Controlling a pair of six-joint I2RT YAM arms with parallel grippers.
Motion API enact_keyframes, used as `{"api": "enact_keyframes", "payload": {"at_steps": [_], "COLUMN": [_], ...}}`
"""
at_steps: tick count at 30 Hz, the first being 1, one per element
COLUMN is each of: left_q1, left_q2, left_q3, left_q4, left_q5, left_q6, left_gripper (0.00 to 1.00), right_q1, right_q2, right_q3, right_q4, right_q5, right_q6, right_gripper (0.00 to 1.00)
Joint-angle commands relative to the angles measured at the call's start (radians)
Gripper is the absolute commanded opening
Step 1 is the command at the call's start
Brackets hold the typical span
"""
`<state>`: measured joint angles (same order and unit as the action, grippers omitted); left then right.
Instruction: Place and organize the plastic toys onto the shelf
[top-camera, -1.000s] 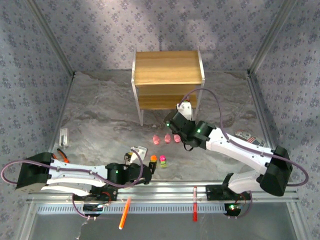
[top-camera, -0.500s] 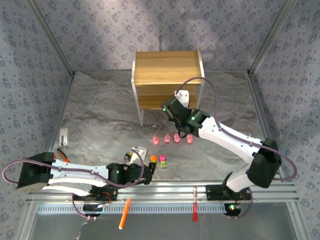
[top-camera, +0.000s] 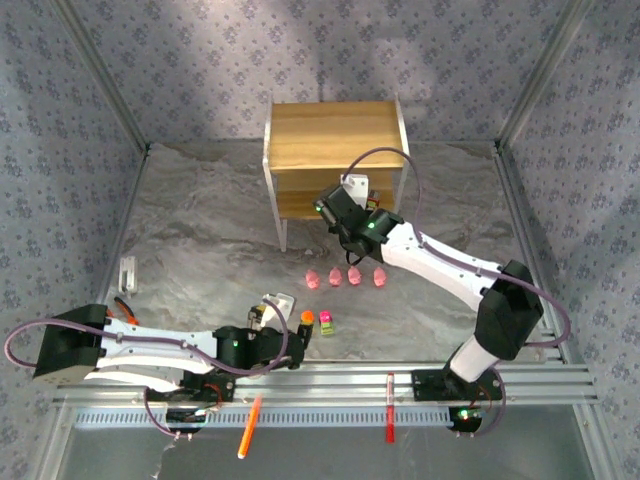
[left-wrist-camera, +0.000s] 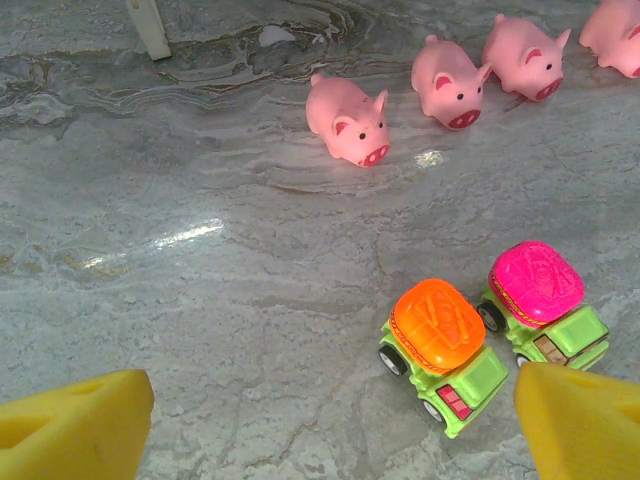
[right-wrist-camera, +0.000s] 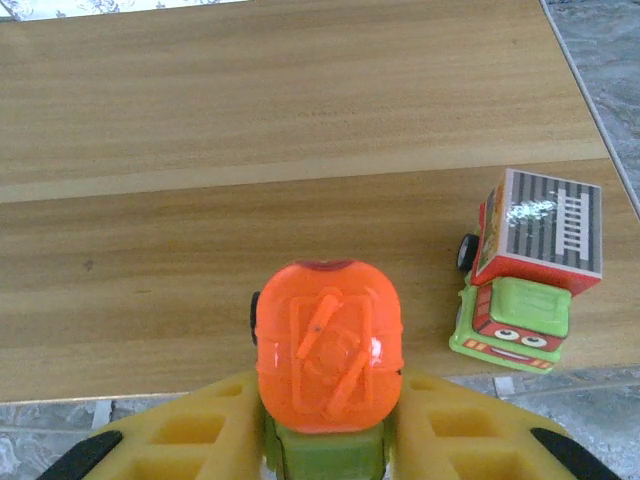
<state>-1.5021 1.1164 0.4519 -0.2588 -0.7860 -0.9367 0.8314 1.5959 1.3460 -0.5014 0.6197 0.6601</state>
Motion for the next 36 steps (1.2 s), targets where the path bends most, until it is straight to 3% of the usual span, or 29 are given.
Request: {"api": "enact_keyframes", "payload": {"at_steps": [1, 23, 36], "left_q1": [-0.011, -0.021, -0.023], "left_q2": [0.001, 0.034, 0.035], "left_q3": [0.012, 0.033, 0.037], "left_q4": [-0.002, 0.01, 0.007], "left_q5": [-0.016, -0.007, -0.006], "left_q6": [-0.004, 0.016, 0.019], "left_gripper": [0.93, 0.93, 0.93], "right_q1": [-0.015, -0.072, -0.08], "right_q2": [0.022, 0.088, 0.073], "right_q3": [0.043, 0.072, 0.0], "right_q4": [0.01, 0.006, 0.067], "right_q5": [-0.001, -0.015, 0.017], "right_q6": [-0.011, -0.002, 0.012], "right_gripper": [0.32, 0.32, 0.32]}}
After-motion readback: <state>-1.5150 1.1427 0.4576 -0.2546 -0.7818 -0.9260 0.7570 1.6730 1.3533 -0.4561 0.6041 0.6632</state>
